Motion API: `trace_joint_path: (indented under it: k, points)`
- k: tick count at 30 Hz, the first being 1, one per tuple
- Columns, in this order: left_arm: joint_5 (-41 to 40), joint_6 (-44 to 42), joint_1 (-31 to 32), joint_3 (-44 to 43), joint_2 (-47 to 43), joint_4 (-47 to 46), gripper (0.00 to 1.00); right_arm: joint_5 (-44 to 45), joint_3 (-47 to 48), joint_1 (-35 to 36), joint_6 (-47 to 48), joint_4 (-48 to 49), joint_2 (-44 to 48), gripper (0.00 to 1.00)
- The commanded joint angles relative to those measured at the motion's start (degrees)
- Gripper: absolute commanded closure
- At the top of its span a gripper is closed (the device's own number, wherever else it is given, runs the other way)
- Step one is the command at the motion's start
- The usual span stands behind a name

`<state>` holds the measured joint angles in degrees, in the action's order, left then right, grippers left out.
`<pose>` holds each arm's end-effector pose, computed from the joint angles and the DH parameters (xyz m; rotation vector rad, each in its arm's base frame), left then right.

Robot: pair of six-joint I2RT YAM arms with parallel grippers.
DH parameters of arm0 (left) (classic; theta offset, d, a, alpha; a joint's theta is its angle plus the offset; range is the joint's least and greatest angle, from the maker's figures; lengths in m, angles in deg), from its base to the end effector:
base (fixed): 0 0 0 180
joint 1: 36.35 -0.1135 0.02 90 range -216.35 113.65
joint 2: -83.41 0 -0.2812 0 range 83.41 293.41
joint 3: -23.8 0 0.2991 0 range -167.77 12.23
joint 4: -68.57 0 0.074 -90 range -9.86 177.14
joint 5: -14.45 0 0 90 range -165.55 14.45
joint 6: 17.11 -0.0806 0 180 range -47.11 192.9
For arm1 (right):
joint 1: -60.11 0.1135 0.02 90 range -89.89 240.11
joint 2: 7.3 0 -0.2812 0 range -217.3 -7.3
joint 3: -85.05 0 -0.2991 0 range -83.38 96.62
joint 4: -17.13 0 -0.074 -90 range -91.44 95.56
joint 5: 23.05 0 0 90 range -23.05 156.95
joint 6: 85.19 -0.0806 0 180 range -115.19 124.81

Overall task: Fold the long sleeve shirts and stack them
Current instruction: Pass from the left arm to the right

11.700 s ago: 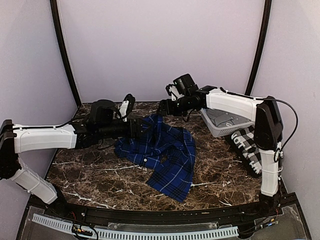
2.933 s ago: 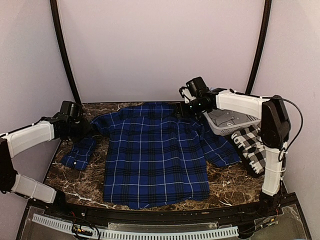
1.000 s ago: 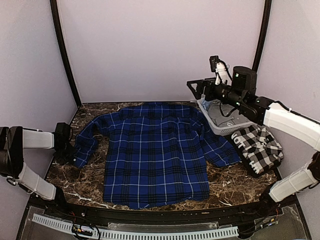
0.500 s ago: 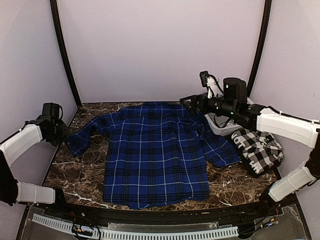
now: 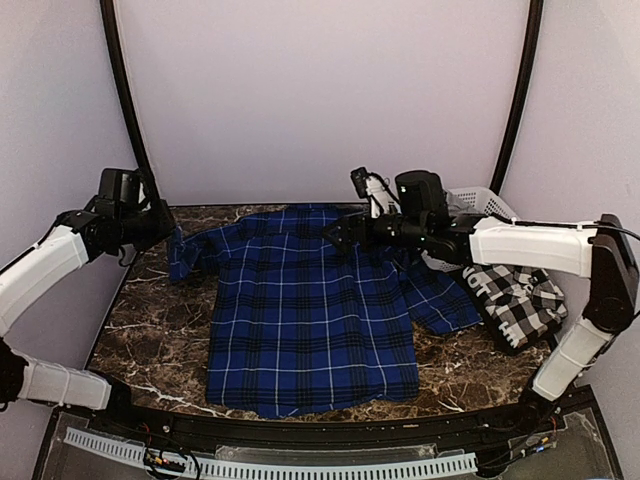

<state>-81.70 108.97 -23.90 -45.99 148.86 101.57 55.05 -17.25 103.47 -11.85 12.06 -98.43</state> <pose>0.3306 -0.0641 0.3180 -0.4937 2.0344 -0.4075 0.3241 0.3289 0.2767 -0.6035 1.8979 0.8943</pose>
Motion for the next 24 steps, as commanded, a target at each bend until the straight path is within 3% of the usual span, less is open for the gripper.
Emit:
trace_joint_path:
  k: [1, 10, 24]
  points:
    - [5.6, 5.0, 4.0, -0.9, 3.2, -5.1, 1.00, -1.7, 5.0, 3.0, -3.1, 3.6, -4.4, 0.01]
    - [10.1, 10.8, 10.0, -3.0, 11.7, -12.3, 1.00, -4.7, 16.2, 7.1, -8.8, 2.7, -17.9, 0.01]
    - [12.3, 12.7, 13.6, -6.0, 18.2, -15.7, 1.00, -12.8, 30.1, 10.3, -18.3, 1.2, -33.6, 0.03]
